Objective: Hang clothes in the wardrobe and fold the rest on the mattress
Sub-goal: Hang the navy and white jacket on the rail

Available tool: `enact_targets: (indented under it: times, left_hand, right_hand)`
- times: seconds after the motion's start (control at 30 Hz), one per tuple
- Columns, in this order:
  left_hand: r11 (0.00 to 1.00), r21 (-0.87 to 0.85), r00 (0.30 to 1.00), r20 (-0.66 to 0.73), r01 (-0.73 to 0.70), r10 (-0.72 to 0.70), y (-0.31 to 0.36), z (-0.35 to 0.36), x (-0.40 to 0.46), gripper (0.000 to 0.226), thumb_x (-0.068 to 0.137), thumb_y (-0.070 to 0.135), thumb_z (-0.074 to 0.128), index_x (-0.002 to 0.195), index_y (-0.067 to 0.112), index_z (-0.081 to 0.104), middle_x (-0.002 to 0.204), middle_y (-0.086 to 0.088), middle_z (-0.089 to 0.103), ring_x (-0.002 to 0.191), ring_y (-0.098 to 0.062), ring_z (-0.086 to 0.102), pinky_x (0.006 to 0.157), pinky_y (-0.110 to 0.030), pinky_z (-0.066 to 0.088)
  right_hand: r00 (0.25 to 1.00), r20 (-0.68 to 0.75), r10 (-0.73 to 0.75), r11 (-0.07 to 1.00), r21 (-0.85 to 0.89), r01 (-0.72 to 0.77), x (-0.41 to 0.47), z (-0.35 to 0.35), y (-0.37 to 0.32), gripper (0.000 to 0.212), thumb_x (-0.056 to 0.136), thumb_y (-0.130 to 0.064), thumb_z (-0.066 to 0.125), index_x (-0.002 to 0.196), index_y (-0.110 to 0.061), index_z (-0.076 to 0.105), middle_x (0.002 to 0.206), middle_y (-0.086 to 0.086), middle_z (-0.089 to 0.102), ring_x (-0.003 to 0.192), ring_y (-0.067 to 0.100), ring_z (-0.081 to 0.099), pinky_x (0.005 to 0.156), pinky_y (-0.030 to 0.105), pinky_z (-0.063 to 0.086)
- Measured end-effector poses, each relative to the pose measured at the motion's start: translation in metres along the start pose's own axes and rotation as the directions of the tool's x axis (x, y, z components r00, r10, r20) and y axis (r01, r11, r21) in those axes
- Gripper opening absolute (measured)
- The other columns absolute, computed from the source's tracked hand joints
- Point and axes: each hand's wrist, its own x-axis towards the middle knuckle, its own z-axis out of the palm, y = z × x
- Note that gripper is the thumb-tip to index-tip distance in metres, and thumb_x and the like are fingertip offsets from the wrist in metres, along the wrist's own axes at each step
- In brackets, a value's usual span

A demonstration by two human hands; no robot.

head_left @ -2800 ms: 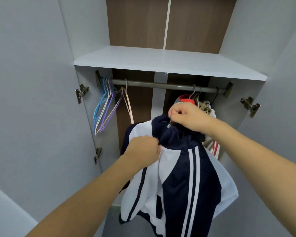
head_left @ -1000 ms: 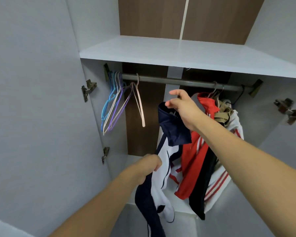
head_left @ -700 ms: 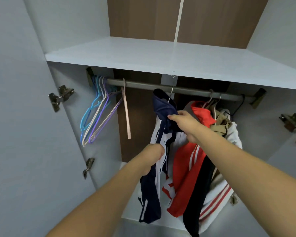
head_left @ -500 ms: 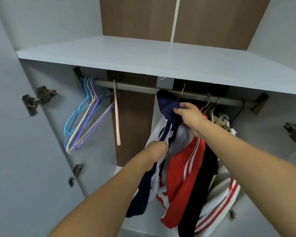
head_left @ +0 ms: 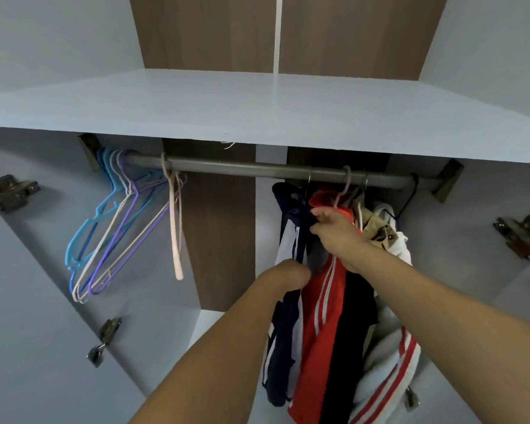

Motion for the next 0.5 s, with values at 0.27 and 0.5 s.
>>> enact_targets:
  times: [0.27,0.5]
  left_hand:
    - [0.991,0.103,0.996,-0.005,-0.085,0.086,0.011,-0.003,-0.021,0.014,0.097,0.008,0.049,0.108,0.008,0.056,0.09,-0.012,0.057,0.08,-0.023,0.055,0.076,-0.039,0.053]
    - [0.936,0.249,0.889,-0.325,-0.25,0.323,-0.005,-0.009,-0.058,0.05,0.101,0.04,0.049,0.137,0.006,0.043,0.126,-0.014,0.057,0.11,-0.028,0.057,0.091,-0.036,0.05]
  right_hand:
    - [0.999,-0.039,-0.001,0.999,-0.032,0.0,-0.018,-0.023,-0.009,0.046,0.096,0.0,0.048,0.141,-0.007,0.047,0.142,0.007,0.05,0.129,0.019,0.047,0.102,0.025,0.036]
    - [0.991,-0.118,-0.069,0.996,-0.061,0.062,-0.058,-0.03,-0.003,0.034,0.093,-0.003,0.05,0.123,-0.017,0.058,0.12,-0.001,0.061,0.103,0.015,0.059,0.083,0.019,0.042]
